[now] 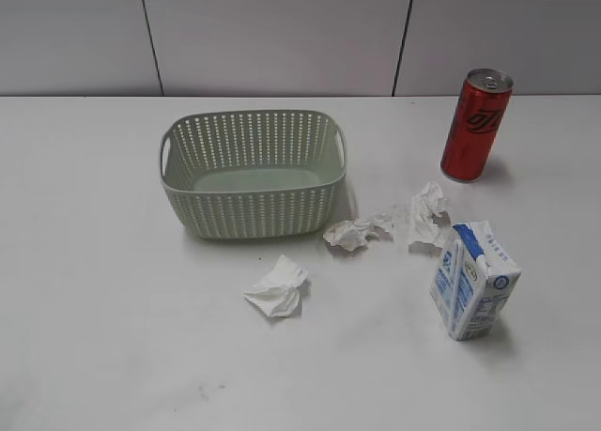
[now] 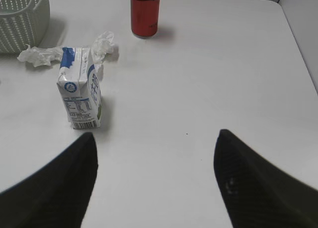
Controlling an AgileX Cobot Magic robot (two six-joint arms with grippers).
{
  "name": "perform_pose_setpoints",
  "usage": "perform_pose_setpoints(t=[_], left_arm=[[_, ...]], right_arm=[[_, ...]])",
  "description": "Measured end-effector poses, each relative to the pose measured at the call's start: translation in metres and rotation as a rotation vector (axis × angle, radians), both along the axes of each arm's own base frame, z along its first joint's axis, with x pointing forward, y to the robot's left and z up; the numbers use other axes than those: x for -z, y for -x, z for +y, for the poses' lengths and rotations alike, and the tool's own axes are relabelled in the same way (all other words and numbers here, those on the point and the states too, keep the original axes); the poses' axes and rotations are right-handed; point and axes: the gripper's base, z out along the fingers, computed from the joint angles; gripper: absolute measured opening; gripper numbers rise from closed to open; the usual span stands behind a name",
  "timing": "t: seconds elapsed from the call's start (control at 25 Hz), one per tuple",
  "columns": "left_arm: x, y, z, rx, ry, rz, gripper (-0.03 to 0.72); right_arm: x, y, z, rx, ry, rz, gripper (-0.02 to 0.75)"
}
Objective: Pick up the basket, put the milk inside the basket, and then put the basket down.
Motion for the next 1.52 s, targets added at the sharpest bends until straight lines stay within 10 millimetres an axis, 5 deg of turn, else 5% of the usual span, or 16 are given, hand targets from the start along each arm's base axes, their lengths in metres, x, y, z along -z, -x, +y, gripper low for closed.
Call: perform_pose_setpoints(t=[0.76,1.04,1.2,1.52], left_arm=[[-0.002,0.000,0.000,-0.001,0.002,-0.012,0.571],[-0.025,-0.003,0.001,-0.013,0.010,-0.226,0.571],[-0.037,-0.022,0.001,-0.023,0.014,-0.268,0.571],[-0.054,-0.094,0.000,-0.023,-0.029,-0.162,0.571]], right_arm=[[0.000,0.000,0.000,0.000,0.000,0.000,0.573],[0.000,0.000,0.000,0.000,0.000,0.000,0.573],[0.000,0.000,0.000,0.000,0.000,0.000,0.573],[0.000,0.000,0.000,0.000,0.000,0.000,0.573]])
